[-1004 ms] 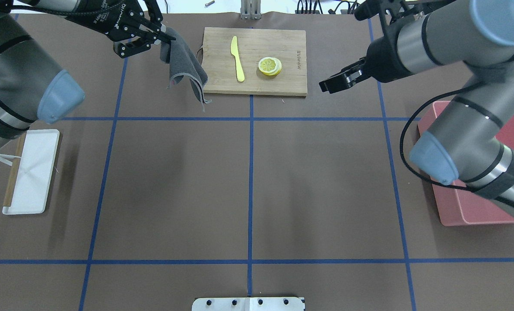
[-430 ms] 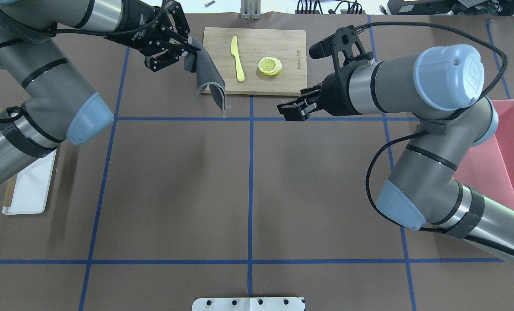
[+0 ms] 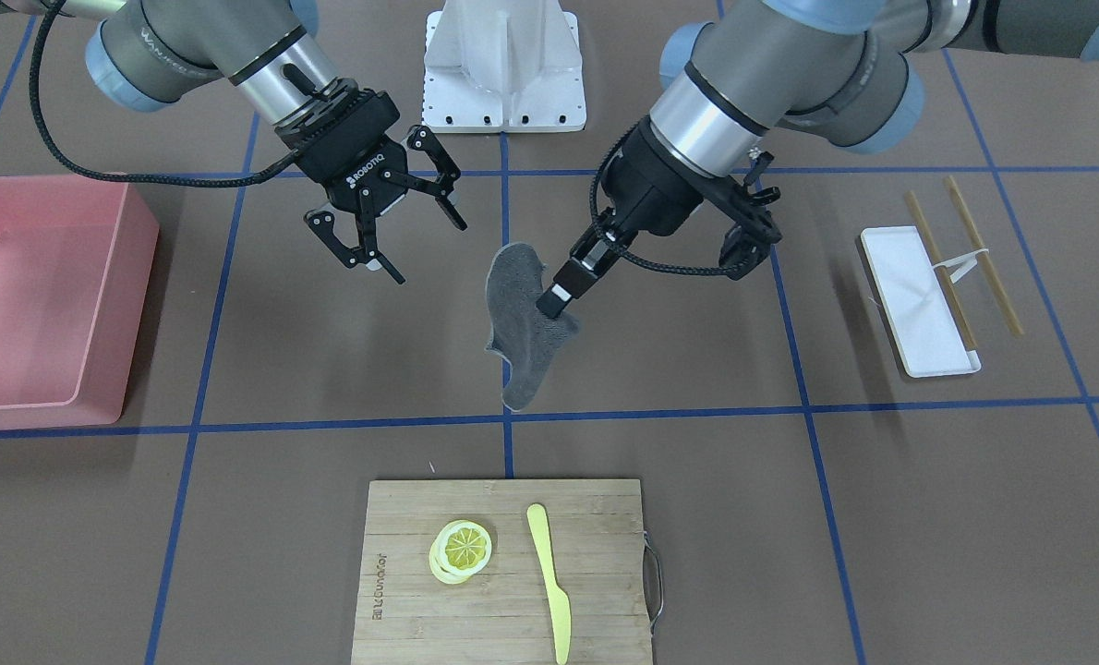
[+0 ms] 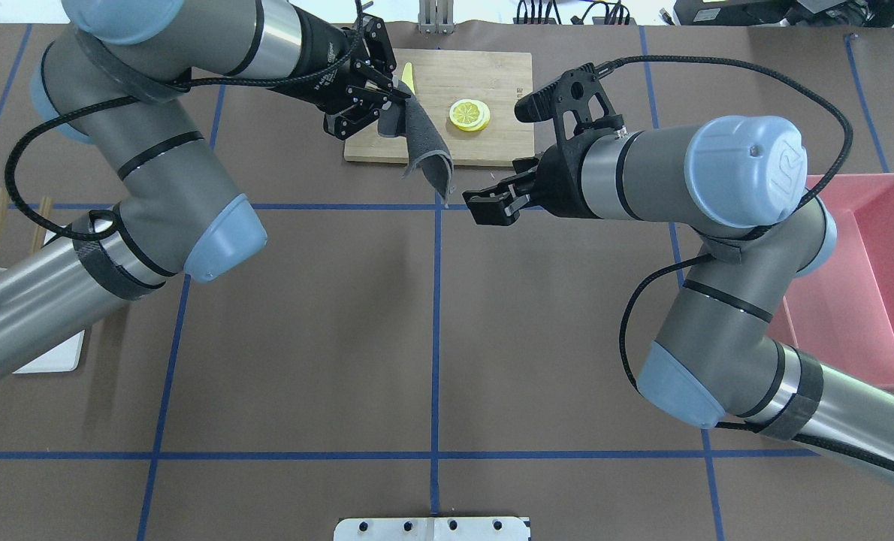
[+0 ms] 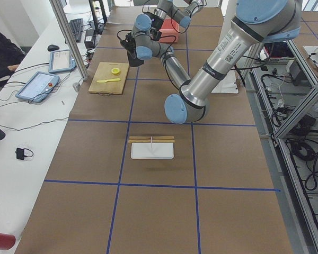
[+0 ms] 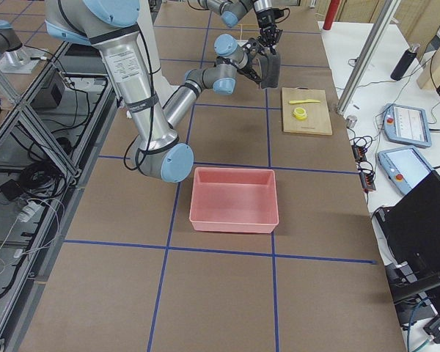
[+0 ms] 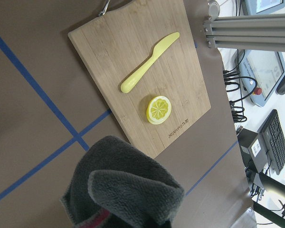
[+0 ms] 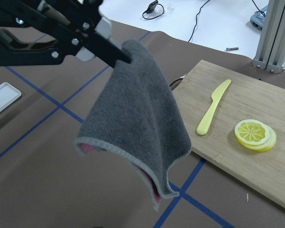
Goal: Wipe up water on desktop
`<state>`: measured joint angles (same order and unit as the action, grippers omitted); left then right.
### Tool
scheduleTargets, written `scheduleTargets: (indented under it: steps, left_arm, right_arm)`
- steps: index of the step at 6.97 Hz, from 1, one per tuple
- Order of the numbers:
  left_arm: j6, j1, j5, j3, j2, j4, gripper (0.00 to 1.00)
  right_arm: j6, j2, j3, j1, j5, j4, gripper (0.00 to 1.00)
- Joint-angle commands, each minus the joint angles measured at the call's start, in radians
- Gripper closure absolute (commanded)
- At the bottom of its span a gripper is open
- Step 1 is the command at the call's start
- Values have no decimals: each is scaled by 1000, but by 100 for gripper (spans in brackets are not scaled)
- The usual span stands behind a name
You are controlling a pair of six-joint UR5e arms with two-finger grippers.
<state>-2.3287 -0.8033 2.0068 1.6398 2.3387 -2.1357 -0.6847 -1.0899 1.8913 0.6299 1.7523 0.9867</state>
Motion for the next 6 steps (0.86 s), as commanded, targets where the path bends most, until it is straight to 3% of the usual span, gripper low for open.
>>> scheduleTargets:
  steps: [1, 4, 6]
  left_arm:
    - [-37, 32, -23, -15, 28, 7, 100]
    - [-95, 39, -20, 14, 31, 7, 100]
    - [-98, 41, -14, 35, 24, 7, 100]
  right_arm:
    - [4, 10, -1, -15, -22, 1, 9]
    - [11, 28, -11, -19, -24, 1, 15]
    - [10, 27, -14, -19, -24, 1, 25]
